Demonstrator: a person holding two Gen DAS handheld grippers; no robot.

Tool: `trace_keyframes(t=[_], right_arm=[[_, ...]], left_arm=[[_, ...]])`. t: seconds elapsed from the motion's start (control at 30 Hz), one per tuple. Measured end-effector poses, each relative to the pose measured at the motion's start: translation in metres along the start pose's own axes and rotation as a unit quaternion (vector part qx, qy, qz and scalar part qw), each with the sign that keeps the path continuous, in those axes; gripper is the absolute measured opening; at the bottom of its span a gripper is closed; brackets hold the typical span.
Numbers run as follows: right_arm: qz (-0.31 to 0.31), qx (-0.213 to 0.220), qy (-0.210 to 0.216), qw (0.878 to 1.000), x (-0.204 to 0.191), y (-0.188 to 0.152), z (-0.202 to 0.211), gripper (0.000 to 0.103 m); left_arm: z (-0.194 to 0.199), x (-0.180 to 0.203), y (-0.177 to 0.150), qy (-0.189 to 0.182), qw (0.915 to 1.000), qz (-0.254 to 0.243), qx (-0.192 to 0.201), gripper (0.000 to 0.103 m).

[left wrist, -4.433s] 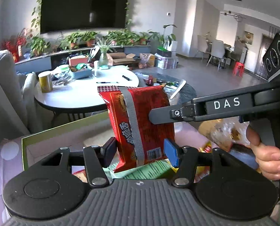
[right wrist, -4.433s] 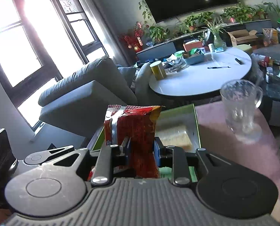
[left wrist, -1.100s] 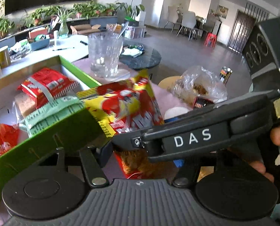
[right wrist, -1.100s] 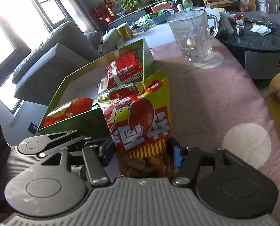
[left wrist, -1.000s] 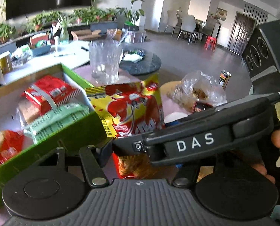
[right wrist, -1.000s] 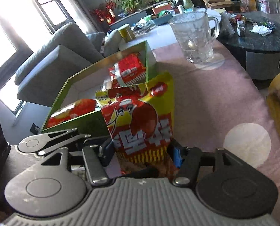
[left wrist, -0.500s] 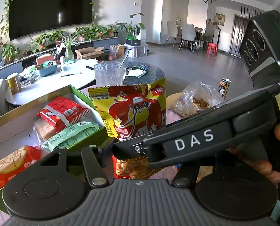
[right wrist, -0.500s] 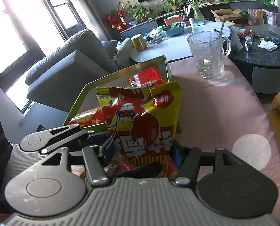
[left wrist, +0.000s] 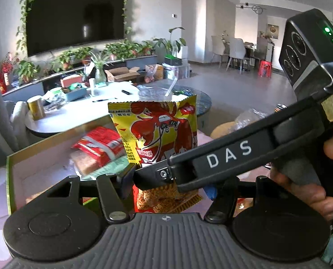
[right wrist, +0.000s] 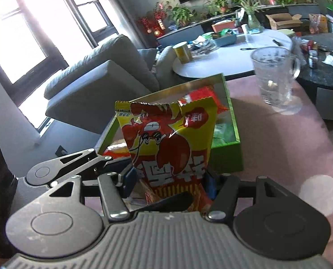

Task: Organize snacks
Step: 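Lower the yellow chip bag into the green box and open the right gripper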

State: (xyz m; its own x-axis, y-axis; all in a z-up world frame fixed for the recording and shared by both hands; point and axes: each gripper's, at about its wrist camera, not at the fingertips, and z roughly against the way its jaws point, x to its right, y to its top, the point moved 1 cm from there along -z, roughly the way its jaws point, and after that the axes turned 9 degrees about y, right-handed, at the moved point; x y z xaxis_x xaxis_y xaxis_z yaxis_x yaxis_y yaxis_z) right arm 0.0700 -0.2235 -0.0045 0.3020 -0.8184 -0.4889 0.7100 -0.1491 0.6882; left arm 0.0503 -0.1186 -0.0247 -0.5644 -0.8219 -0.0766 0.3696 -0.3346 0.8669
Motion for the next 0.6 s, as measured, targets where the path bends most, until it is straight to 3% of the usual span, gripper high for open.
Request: trace_keyframes(t=[0.6], right_arm=[[0.014,-0.001,0.052,0.999,-0.036,0.053,-0.069,0.053]], left_arm=[[-0.013,-0.089,0.027,0.083,0.9965,-0.004,0.008,0.058]])
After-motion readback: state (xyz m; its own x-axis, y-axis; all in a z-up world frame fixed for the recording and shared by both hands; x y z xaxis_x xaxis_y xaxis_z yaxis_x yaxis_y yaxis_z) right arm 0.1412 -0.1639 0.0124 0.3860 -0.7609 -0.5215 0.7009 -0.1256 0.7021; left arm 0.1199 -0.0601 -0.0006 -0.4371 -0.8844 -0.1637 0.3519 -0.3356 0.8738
